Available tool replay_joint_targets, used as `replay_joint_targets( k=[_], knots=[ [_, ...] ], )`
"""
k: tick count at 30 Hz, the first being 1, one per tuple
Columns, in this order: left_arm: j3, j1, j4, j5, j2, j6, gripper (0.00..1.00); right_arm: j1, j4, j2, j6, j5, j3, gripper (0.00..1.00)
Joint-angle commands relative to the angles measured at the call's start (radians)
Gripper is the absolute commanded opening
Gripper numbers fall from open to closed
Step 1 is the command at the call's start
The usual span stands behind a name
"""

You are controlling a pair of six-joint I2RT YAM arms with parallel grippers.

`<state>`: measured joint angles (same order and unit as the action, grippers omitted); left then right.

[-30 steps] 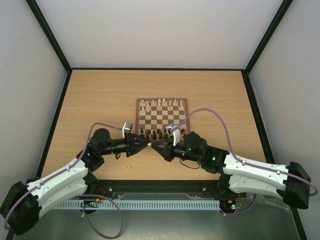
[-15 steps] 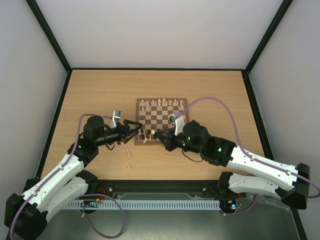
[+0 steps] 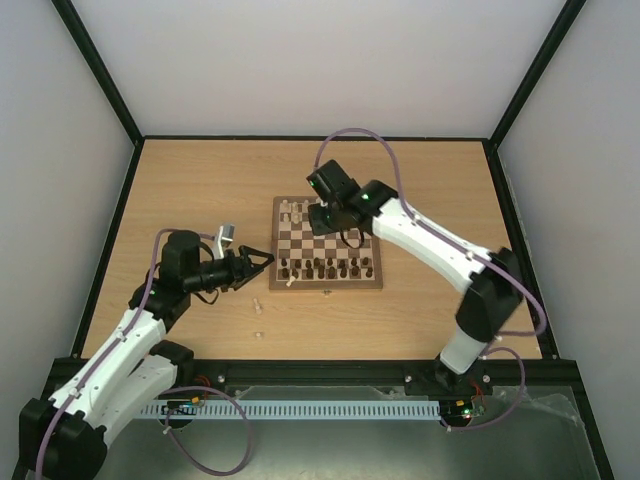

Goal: Set up the chess pieces on the board
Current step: Place the chess piece on the chessboard.

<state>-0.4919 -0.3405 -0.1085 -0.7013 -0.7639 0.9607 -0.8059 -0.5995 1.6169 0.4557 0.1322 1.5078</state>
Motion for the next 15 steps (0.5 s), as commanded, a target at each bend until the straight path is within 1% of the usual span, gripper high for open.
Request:
replay_joint_targets(
  k=[1, 7, 15],
  knots=[
    [0.011, 0.017, -0.043, -0.054, 0.001, -0.058, 0.70, 0.076, -0.249, 0.148, -0.061, 0.102, 0.123, 0.03],
    [0.025, 0.042, -0.055, -0.087, 0.003, -0.088, 0.70, 0.178, -0.319, 0.317, -0.083, 0.122, 0.218, 0.02],
    [0.034, 0.082, -0.060, -0.126, -0.023, -0.124, 0.70, 0.229, -0.345, 0.447, -0.113, 0.098, 0.330, 0.03]
  ],
)
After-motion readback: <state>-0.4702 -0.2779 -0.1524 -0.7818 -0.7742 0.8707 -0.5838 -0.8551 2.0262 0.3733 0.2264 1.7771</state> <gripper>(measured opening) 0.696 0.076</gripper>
